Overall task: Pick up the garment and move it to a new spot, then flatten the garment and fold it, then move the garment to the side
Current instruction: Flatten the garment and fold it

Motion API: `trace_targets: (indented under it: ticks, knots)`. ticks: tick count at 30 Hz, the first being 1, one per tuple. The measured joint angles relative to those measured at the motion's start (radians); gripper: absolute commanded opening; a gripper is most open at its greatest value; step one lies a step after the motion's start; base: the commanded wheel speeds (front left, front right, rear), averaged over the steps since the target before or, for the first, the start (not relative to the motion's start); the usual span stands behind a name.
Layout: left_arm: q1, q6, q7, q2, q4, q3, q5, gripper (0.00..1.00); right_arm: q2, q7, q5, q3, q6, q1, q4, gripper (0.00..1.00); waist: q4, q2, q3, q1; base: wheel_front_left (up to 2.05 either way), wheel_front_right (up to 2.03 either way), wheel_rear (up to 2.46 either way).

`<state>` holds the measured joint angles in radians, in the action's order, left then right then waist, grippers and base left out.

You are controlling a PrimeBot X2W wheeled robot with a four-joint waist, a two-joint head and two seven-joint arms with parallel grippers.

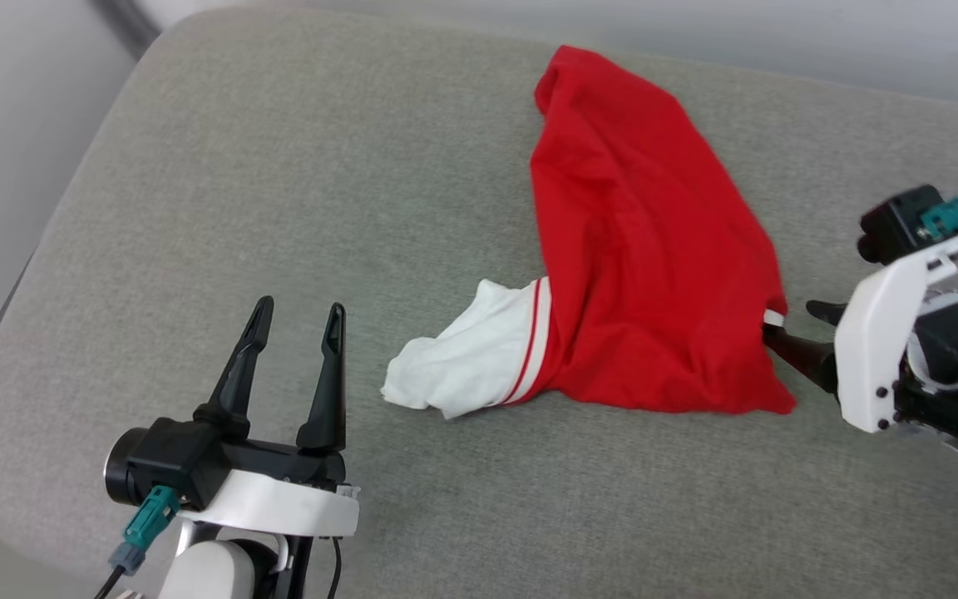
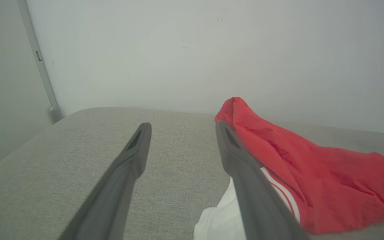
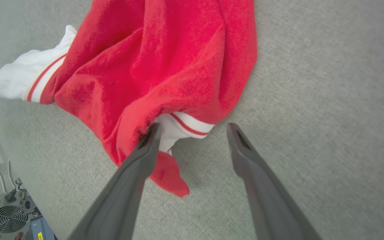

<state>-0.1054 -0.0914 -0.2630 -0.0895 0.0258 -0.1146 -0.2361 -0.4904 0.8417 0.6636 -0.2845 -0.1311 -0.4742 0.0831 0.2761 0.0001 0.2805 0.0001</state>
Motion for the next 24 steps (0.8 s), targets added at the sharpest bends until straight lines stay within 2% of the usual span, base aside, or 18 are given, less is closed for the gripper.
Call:
trace_targets:
  ticks: [8, 11, 14, 15, 16, 17, 24]
  knots:
    - [-0.021, -0.023, 0.0, 0.019, -0.027, 0.009, 0.031, 1.0, 0.003, 0.138, -0.023, -0.098, 0.0, -0.134, 0.093, 1.0, 0.074, 0.0, 0.043, 0.0, 0.0, 0.0, 0.0]
    - [-0.027, -0.028, 0.0, 0.029, -0.037, 0.001, 0.031, 1.0, 0.001, 0.161, -0.042, -0.149, 0.0, -0.145, 0.142, 1.0, 0.106, 0.0, 0.058, 0.0, 0.0, 0.0, 0.0]
    - [-0.027, -0.03, 0.0, 0.031, -0.042, 0.005, 0.03, 1.0, 0.003, 0.139, -0.043, -0.172, 0.0, -0.147, 0.163, 1.0, 0.122, 0.0, 0.065, 0.0, 0.0, 0.0, 0.0]
    - [-0.027, -0.031, 0.0, 0.032, -0.046, 0.006, 0.03, 1.0, 0.003, 0.128, -0.044, -0.177, 0.0, -0.148, 0.169, 0.49, 0.125, 0.0, 0.066, 0.0, 0.0, 0.0, 0.0]
    - [-0.027, -0.032, 0.0, 0.033, -0.05, 0.006, 0.03, 1.0, 0.004, 0.117, -0.044, -0.182, 0.0, -0.148, 0.174, 0.17, 0.125, 0.0, 0.065, 0.0, 0.0, 0.0, 0.0]
    - [-0.027, -0.032, 0.0, 0.034, -0.054, 0.006, 0.03, 1.0, 0.003, 0.106, -0.044, -0.189, 0.0, -0.148, 0.178, 0.0, 0.124, 0.0, 0.064, 0.0, 0.0, 0.0, 0.0]
    - [-0.02, -0.034, 0.0, 0.037, -0.076, 0.006, 0.039, 1.0, -0.044, 0.021, -0.027, -0.257, 0.0, -0.14, 0.173, 0.0, 0.098, 0.0, 0.018, 0.0, 0.0, 0.0, 0.0]
